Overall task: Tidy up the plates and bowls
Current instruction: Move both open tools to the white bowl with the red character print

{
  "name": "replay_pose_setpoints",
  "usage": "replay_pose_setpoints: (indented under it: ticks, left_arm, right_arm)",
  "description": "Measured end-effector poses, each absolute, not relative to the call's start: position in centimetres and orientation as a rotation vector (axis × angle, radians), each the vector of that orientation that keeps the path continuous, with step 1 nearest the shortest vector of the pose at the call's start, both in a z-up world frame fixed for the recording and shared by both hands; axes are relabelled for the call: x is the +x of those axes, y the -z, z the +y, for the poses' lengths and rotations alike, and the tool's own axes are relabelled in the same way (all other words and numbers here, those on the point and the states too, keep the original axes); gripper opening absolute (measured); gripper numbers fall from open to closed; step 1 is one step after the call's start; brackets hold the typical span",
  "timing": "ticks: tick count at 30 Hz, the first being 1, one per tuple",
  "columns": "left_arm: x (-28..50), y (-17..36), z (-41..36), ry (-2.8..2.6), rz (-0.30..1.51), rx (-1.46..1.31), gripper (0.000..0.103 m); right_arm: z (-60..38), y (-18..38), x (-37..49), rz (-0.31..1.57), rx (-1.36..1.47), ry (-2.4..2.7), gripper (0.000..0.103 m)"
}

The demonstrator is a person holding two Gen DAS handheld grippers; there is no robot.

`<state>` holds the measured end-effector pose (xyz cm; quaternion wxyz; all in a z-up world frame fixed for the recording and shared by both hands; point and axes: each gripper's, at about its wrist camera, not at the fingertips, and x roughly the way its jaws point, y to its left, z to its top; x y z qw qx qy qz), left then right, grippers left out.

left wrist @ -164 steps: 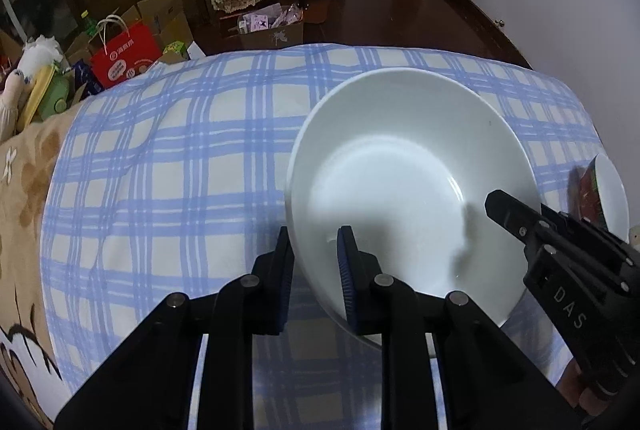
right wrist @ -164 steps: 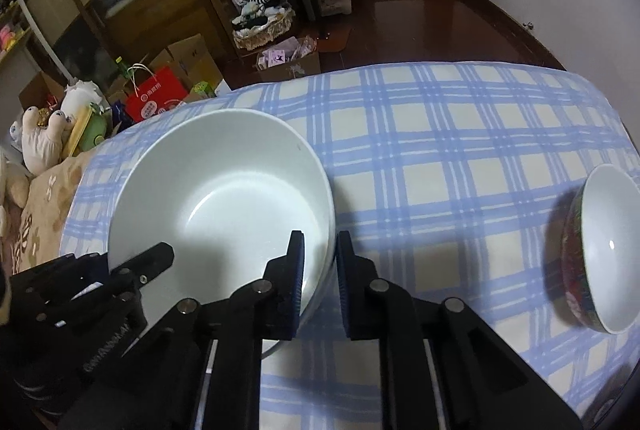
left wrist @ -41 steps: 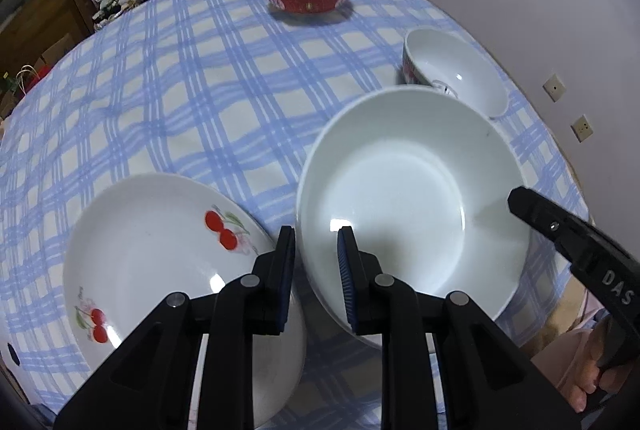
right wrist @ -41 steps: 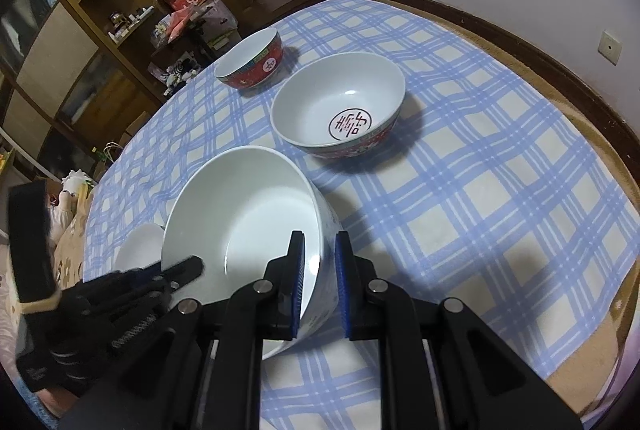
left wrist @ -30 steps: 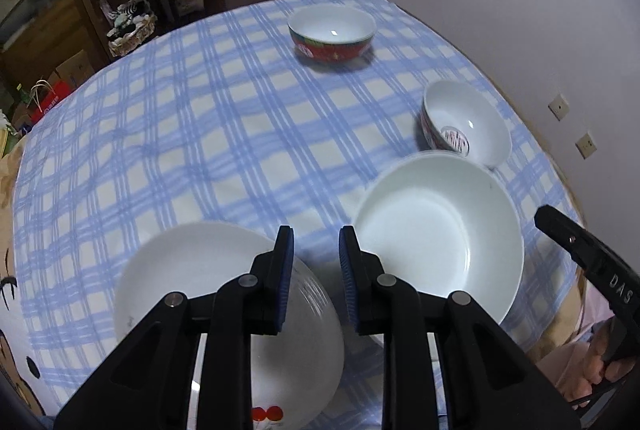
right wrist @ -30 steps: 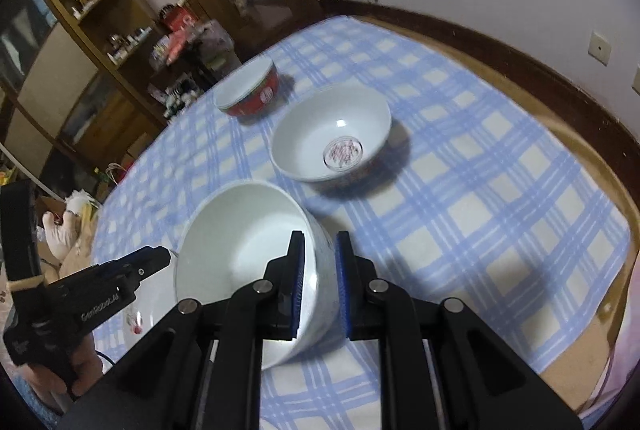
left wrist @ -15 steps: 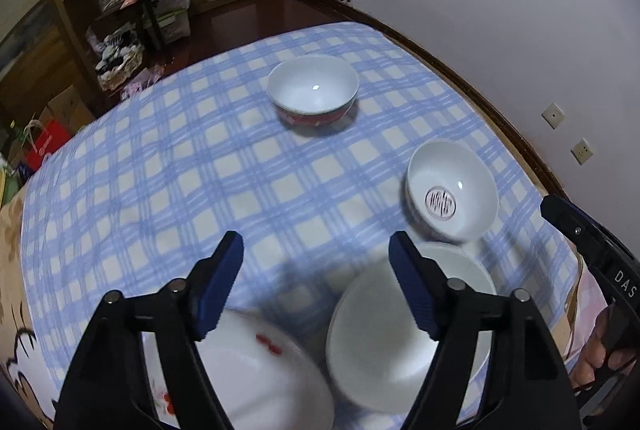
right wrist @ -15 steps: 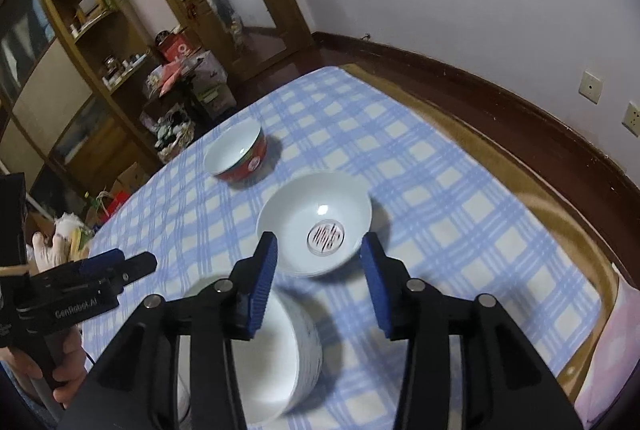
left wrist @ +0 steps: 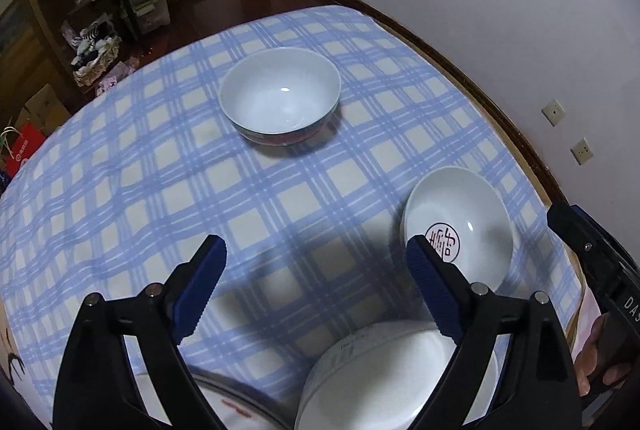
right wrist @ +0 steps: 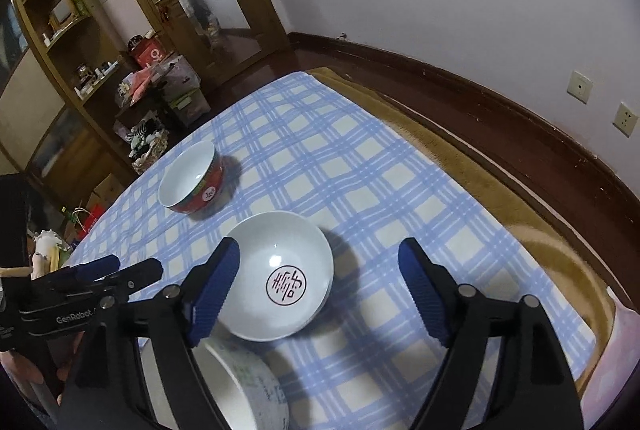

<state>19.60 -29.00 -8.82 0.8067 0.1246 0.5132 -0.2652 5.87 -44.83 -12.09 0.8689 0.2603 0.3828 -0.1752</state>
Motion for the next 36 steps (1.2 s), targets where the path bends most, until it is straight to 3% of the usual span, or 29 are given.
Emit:
replay_pose_setpoints:
  ticks: [13, 30, 36]
  left_arm:
    - [21.3, 13.7, -31.6, 0.562, 1.195, 0.305, 0.09]
    - [21.5, 11.6, -32.0, 0.636, 1.125, 0.281, 0.09]
    - [21.5, 13.0, -32.7, 0.655, 1.19, 0.265, 0.089]
  right_arm:
    - [-45.5, 17.0, 7.4, 0.883, 0.585, 0.359, 0.086]
    - [-45.3, 18.4, 7.9, 0.899, 0.617, 0.323, 0.086]
    - [-45.4, 18.8, 7.9, 0.917, 0.638, 0.312, 0.076]
